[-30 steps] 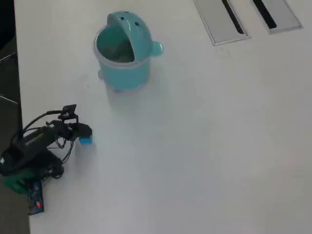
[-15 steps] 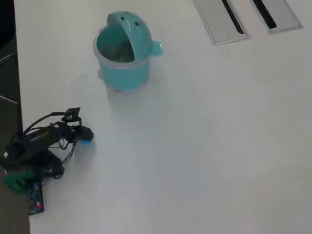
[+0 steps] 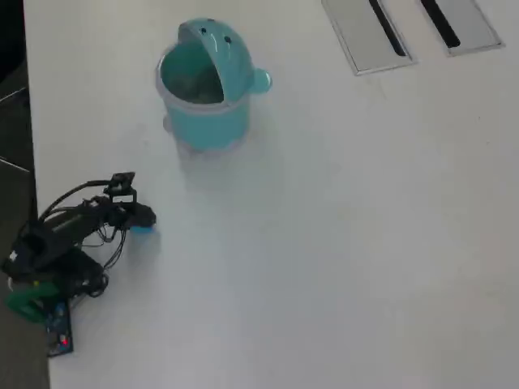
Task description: Grasp RGB lego blocks and put them in the bin one by one.
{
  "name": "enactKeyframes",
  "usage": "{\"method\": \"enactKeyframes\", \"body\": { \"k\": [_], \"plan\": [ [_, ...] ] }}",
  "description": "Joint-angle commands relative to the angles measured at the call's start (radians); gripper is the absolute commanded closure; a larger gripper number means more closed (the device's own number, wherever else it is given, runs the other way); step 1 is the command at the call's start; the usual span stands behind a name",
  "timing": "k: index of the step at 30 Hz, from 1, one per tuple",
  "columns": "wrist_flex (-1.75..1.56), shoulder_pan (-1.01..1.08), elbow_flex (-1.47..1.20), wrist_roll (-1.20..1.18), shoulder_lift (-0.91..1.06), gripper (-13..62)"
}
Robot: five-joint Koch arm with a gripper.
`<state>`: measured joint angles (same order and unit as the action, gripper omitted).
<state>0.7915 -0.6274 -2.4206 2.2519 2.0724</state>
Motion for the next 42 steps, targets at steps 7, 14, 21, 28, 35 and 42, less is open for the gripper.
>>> {"method": "enactKeyframes", "body": {
  "k": [7, 14, 21, 28, 35, 42],
  "plan": [
    [0.057, -0.187, 0.376, -0.133, 0.064, 39.3],
    [0.0, -0.301, 0.612, -0.219, 0.017, 39.4],
    [-0.003, -0.353, 1.003, -0.218, -0.193, 39.5],
    [-0.025, -0.367, 1.347, -0.218, -0.439, 39.5],
    [-0.003, -0.353, 1.848, -0.212, -0.808, 39.5],
    [0.021, -0.288, 2.18, -0.21, -1.089, 39.4]
  ]
}}
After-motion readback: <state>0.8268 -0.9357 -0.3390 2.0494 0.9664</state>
